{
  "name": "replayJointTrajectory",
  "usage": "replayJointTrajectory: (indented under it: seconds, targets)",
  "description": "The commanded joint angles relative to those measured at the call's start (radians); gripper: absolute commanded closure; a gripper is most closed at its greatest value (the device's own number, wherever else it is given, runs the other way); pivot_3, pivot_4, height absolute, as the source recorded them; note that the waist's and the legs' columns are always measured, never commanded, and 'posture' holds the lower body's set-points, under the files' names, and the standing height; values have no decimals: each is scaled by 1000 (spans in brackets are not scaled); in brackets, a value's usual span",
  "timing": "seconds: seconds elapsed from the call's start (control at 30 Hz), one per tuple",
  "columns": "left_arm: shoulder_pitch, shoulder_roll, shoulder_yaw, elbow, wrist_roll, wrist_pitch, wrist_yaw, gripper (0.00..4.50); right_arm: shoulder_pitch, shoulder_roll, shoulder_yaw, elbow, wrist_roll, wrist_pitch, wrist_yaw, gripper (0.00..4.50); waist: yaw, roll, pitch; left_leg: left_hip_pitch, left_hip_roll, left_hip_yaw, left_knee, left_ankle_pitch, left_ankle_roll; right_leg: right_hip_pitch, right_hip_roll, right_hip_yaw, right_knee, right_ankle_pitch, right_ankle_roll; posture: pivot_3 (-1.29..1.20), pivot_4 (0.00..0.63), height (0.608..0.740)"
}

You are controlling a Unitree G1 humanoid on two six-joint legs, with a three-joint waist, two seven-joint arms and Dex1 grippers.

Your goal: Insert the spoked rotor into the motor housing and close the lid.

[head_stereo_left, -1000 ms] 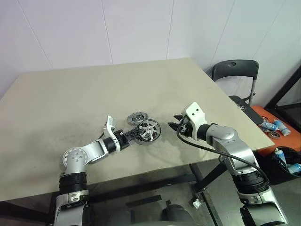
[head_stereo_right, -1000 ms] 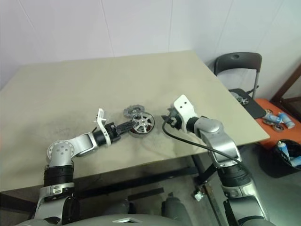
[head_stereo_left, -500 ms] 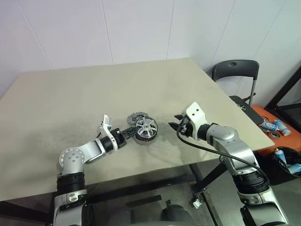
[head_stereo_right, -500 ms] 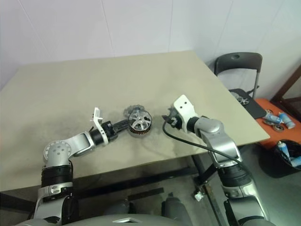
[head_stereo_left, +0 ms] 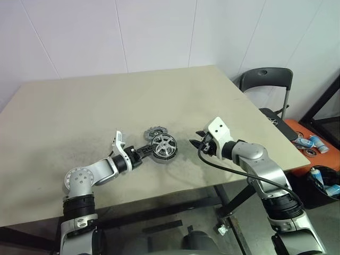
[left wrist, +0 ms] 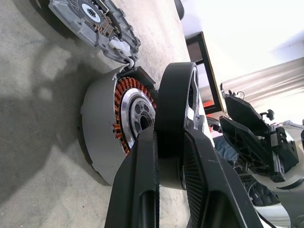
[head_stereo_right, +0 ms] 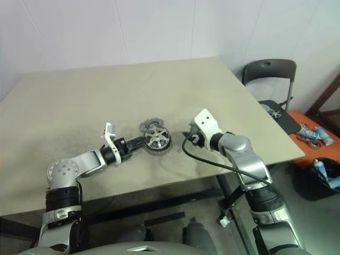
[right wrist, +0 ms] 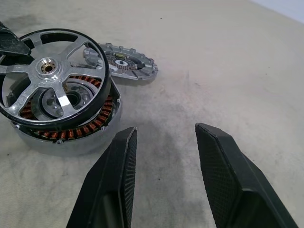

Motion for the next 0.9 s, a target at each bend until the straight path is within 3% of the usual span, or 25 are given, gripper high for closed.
replayJointTrajectory:
  seconds: [0.03,0.9]
  targets:
    - [-22,-9,-9,0,0,-10,-7,4100,-8,-10,-3,-13,-10,-22,-2,2467,0,0,0,0,0,0,0,0,0,0,0,0,0,0,0,0,0,740]
    - [-6,-2,17,22,11,-43,-24,4100,0,-16,21,-13,-29,-35,8,2467,-2,0,0,0,-1,0,0,0,0,0,0,0,0,0,0,0,0,740]
